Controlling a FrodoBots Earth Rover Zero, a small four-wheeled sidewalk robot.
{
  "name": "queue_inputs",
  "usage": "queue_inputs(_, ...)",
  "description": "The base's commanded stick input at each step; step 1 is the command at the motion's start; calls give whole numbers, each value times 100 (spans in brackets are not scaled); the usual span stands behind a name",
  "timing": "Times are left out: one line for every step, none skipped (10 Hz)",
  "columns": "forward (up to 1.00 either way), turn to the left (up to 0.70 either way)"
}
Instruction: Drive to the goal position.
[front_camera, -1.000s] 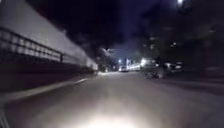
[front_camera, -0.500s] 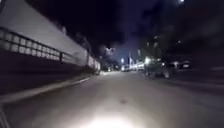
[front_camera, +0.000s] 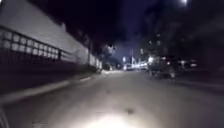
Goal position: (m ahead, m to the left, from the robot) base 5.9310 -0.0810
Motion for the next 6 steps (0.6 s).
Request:
queue_inputs(85,-2)
queue_inputs(85,-32)
queue_inputs(85,-32)
queue_inputs(85,-32)
queue_inputs(85,-32)
queue_inputs(85,-32)
